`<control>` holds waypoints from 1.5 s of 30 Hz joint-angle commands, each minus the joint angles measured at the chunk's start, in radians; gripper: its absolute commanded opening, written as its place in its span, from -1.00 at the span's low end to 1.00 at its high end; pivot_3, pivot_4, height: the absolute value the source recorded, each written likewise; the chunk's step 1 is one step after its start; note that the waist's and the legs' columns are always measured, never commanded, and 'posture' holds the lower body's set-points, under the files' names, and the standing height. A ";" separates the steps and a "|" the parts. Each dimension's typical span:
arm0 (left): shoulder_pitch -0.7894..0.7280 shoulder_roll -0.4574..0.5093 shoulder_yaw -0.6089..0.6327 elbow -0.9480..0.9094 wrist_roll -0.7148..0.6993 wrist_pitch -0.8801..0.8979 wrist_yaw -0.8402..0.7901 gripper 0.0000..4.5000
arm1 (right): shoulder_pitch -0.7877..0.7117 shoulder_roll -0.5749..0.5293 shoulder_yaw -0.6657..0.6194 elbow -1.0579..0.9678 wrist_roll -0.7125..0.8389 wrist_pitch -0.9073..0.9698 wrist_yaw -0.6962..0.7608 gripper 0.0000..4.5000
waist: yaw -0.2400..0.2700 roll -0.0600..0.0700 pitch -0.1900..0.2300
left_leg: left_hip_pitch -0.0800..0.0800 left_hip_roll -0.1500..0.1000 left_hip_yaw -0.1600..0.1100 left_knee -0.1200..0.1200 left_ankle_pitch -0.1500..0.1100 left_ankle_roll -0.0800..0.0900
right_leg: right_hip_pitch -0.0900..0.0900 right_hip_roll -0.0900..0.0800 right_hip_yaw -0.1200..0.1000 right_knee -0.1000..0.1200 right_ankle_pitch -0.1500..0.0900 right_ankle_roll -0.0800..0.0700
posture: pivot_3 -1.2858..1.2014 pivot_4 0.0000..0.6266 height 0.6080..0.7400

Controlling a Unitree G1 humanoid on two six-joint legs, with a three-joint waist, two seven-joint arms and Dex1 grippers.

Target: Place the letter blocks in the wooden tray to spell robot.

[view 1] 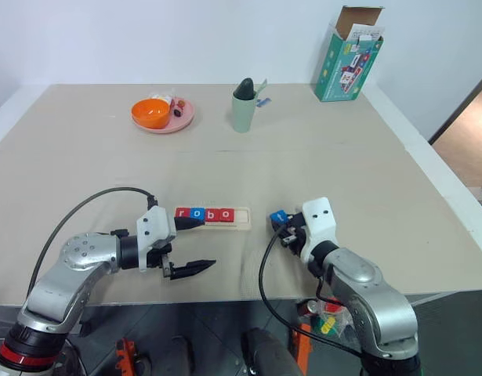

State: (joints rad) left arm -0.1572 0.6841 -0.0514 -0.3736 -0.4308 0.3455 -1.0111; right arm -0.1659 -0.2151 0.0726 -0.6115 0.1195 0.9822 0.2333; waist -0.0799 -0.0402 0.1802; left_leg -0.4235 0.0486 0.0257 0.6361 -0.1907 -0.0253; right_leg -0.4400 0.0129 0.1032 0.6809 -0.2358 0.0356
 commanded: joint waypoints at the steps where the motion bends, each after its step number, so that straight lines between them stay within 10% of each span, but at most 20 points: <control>1: 0.004 0.004 0.020 -0.028 -0.011 -0.016 0.000 1.00 | -0.019 0.010 0.004 0.011 -0.011 0.012 -0.033 -0.46 | 0.000 0.000 0.000 | 0.000 0.000 0.000 0.000 0.000 0.000 | 0.000 0.000 0.000 0.000 0.000 0.000 | 0.03 -0.52 1.00; 9: 0.003 0.010 0.025 -0.021 -0.008 -0.018 -0.001 1.00 | -0.040 0.037 0.026 0.032 0.027 0.066 -0.029 -0.46 | 0.000 0.000 0.000 | 0.000 0.000 0.000 0.000 0.000 0.000 | 0.000 0.000 0.000 0.000 0.000 0.000 | 0.03 -0.52 1.00; 10: 0.002 0.011 0.025 -0.020 -0.007 -0.019 -0.002 1.00 | -0.046 0.038 0.025 0.032 0.030 0.069 -0.029 -0.01 | 0.000 0.000 0.000 | 0.000 0.000 0.000 0.000 0.000 0.000 | 0.000 0.000 0.000 0.000 0.000 0.000 | 0.03 -0.52 1.00; 17: -0.002 0.011 0.018 -0.010 0.003 -0.027 -0.005 1.00 | -0.115 -0.042 -0.060 0.037 0.086 0.050 0.047 0.98 | 0.000 0.000 0.000 | -0.001 0.000 0.000 0.000 0.000 0.000 | 0.000 0.000 0.000 0.000 0.000 0.000 | 0.03 -0.52 1.00; 27: -0.023 -0.017 -0.006 0.009 -0.004 -0.040 -0.015 1.00 | -0.275 -0.503 0.021 0.471 0.185 -0.522 0.865 0.98 | -0.001 0.000 0.000 | 0.001 0.000 0.001 0.000 -0.001 0.001 | 0.002 0.000 0.000 -0.003 0.000 0.001 | 0.03 -0.52 1.00; 45: 0.049 0.009 0.049 -0.082 -0.014 -0.001 0.041 1.00 | -0.675 -0.333 0.179 1.401 -0.021 -1.293 1.285 0.98 | 0.002 0.000 0.001 | 0.001 0.000 0.001 0.000 -0.001 0.002 | 0.002 0.000 0.000 -0.003 0.003 0.006 | 0.03 -0.52 1.00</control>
State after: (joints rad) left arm -0.1136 0.6837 -0.0280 -0.4141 -0.4294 0.3429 -0.9815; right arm -0.8130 -0.5495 0.2511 0.7677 0.1104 -0.2660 1.4919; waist -0.0784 -0.0399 0.1813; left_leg -0.4226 0.0482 0.0264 0.6359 -0.1919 -0.0234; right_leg -0.4375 0.0125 0.1036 0.6782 -0.2327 0.0416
